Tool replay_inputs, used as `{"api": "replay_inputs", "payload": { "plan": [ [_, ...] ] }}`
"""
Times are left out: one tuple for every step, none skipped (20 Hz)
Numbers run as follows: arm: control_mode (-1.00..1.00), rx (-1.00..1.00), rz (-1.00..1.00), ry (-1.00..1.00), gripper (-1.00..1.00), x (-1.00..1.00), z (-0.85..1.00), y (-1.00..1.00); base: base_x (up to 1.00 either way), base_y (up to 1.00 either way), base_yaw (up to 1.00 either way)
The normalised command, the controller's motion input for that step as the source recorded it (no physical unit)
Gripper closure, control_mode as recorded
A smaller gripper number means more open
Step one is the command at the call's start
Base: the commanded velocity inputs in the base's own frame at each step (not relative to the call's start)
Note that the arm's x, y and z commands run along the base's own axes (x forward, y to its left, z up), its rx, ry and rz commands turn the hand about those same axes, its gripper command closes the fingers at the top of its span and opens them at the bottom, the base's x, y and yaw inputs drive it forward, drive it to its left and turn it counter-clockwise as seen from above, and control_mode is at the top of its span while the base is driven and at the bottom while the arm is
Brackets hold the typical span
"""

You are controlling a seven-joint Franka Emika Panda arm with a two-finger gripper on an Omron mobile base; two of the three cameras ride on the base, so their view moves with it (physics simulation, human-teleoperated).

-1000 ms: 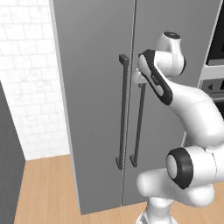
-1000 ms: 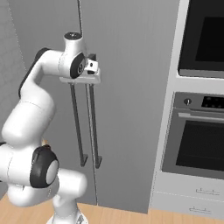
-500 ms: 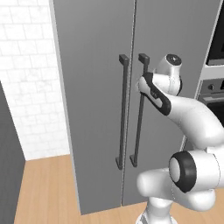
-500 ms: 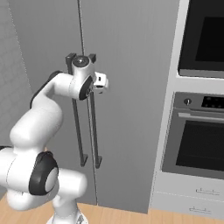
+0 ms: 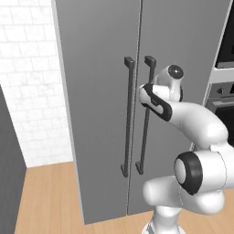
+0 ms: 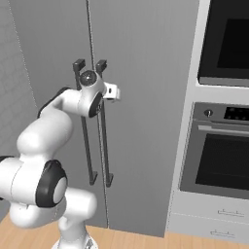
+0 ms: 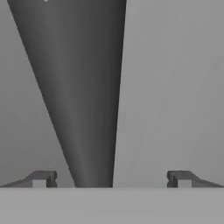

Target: Take the strawberry from the fridge and place it on top of the pancake, located on the dining counter.

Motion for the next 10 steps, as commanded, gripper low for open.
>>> {"api": "replay_inputs", "payload": {
  "plan": [
    [-1.00,0.00,-0.07,-0.24,-1.00,0.25,-0.27,0.00,0.00,0.00,0.00],
    [-1.00,0.00,-0.04,-0.23,-1.00,0.29,-0.24,0.00,0.00,0.00,0.00],
    [-1.00,0.00,0.00,-0.20,-1.00,0.34,-0.17,0.00,0.00,0.00,0.00],
    [-1.00,0.00,0.00,-0.15,-1.00,0.31,-0.14,0.00,0.00,0.00,0.00],
    [-1.00,0.04,0.00,-0.01,-1.00,0.41,0.00,-0.07,0.00,0.00,0.00],
    [-1.00,0.04,0.00,0.00,-1.00,0.43,0.00,-0.11,0.00,0.00,0.00],
    [-1.00,0.04,0.00,0.00,-1.00,0.44,0.00,-0.13,0.00,0.00,0.00],
    [-1.00,0.03,0.01,0.00,-1.00,0.44,0.00,-0.09,0.00,0.00,0.00],
    [-1.00,0.02,0.01,0.00,1.00,0.39,-0.01,-0.07,0.00,0.00,0.00],
    [-1.00,0.01,0.01,0.00,1.00,0.32,0.00,-0.03,0.00,0.00,0.00]
  ]
}}
